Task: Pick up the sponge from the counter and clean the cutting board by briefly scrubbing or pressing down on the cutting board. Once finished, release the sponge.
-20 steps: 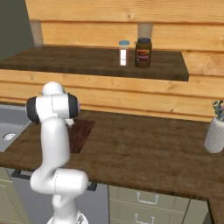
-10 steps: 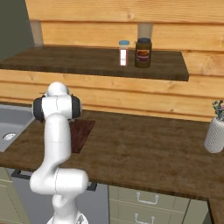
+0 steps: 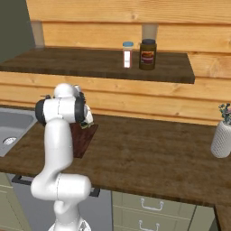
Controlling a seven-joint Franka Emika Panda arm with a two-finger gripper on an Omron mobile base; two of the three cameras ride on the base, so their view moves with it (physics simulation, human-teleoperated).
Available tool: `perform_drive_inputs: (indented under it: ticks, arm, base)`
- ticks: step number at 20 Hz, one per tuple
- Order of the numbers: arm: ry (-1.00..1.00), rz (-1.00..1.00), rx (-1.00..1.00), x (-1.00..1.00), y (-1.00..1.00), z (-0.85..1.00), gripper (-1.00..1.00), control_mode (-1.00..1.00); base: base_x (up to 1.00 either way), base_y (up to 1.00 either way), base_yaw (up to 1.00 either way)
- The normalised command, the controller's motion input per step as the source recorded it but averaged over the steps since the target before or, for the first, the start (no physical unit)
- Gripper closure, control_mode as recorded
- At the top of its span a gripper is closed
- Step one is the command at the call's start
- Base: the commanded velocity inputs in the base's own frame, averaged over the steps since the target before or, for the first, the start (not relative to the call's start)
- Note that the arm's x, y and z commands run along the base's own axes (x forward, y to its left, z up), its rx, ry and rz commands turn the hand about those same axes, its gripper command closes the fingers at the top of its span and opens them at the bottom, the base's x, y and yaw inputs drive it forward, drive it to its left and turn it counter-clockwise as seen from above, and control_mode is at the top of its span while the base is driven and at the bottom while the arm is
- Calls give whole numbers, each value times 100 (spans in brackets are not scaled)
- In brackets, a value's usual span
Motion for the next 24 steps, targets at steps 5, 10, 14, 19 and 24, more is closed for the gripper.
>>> perform_drive_inputs:
  ticks: [5, 10, 14, 19, 24]
  arm:
    - [0, 0, 0, -6, -38, -70, 100, -100]
    - [0, 0, 0, 0, 16, -23, 100, -100]
    - [0, 0, 0, 0, 70, 0, 100, -100]
    - [0, 0, 0, 0, 75, -1, 100, -100]
    - [5, 0, 0, -4, 61, -3, 100, -100]
  base:
    - [0, 0, 0]
    - [0, 0, 0]
    - [0, 0, 0]
    - [0, 0, 0]
    - [0, 0, 0]
